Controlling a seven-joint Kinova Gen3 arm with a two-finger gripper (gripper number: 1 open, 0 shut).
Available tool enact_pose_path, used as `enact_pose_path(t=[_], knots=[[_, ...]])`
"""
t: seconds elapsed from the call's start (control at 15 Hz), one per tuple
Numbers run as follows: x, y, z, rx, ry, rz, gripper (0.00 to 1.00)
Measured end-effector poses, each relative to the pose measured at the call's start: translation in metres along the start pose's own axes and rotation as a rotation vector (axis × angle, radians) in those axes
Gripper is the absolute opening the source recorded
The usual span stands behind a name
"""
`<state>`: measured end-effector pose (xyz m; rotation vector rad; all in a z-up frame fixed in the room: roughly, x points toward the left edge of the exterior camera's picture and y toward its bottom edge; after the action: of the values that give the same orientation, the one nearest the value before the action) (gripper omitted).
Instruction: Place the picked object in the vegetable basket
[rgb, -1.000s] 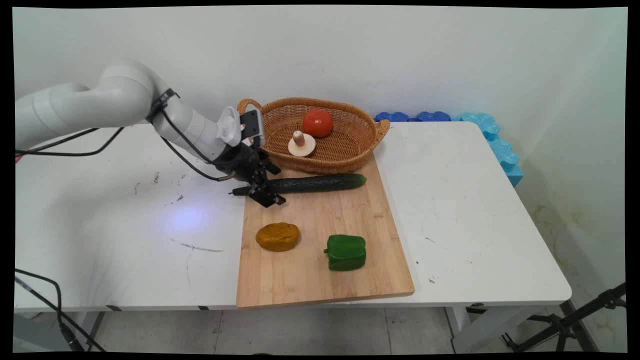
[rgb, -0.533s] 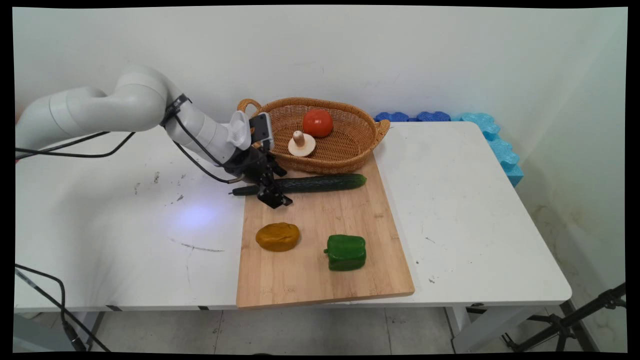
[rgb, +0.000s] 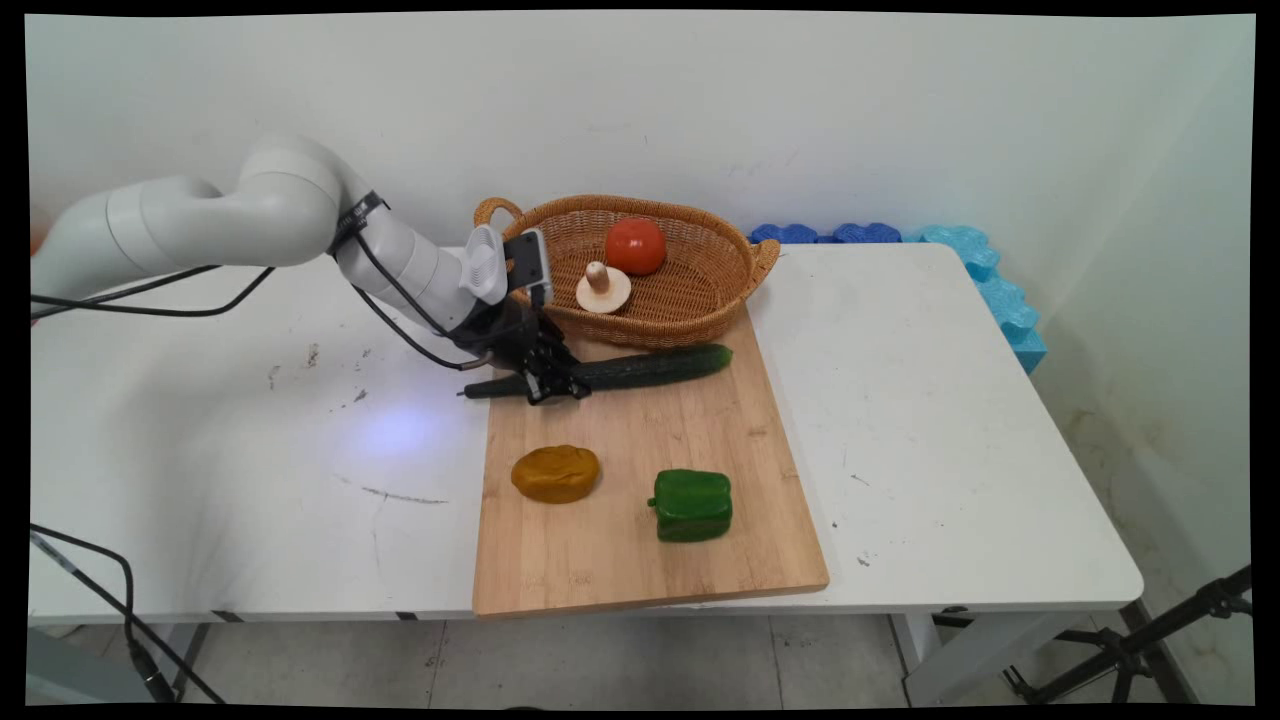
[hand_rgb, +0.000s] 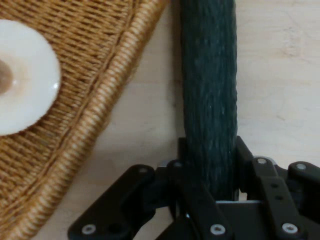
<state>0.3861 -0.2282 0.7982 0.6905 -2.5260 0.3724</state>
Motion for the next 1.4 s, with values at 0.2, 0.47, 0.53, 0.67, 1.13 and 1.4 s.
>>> enact_pose_path(t=[0.2,0.47,0.53,0.67,1.13,1.4], knots=[[0.002,0.005,-0.004,-0.015,0.007,0.022,0.0],[0.008,0.011,-0.014,-0.038,0.028,0.056,0.0],[0.01,0.013,-0.017,-0.043,0.034,0.064,0.0],[0.016,0.016,-0.025,-0.053,0.048,0.081,0.0],[0.041,0.007,-0.063,-0.038,0.068,0.122,0.0],[0.056,-0.014,-0.086,-0.005,0.073,0.145,0.0]])
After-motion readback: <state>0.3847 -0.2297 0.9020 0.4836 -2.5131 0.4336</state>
